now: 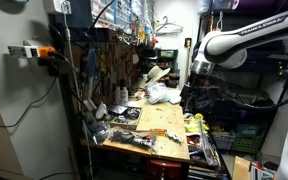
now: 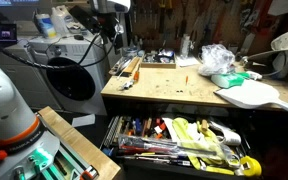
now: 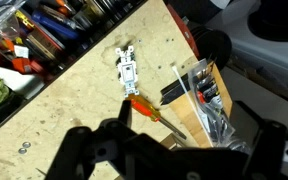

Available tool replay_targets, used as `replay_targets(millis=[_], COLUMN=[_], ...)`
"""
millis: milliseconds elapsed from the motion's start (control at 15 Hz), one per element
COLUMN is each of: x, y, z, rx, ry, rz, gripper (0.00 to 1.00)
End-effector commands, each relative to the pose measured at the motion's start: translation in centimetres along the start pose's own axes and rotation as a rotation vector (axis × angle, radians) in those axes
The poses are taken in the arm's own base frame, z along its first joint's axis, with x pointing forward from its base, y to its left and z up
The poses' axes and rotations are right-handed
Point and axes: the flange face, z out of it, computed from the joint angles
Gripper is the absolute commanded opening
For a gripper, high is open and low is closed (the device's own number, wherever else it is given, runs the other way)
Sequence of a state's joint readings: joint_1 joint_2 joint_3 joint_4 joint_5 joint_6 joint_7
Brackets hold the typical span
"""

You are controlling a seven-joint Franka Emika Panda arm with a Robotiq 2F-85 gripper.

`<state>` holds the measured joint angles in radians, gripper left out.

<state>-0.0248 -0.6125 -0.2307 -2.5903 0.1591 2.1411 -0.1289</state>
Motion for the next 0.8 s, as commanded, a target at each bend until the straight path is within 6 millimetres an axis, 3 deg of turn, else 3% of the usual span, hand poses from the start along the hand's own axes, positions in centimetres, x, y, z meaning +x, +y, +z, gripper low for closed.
replay_targets(millis=[0, 400, 733], x=[0.0, 0.0, 1.2], y=[0.0, 0.0, -3.7], z=[-0.1, -0.1, 1.6], rx=[0.0, 0.0, -0.179], ry=[-0.001, -0.001, -0.006], rz=[0.0, 0.0, -0.214], gripper=[1.0, 1.0, 1.0])
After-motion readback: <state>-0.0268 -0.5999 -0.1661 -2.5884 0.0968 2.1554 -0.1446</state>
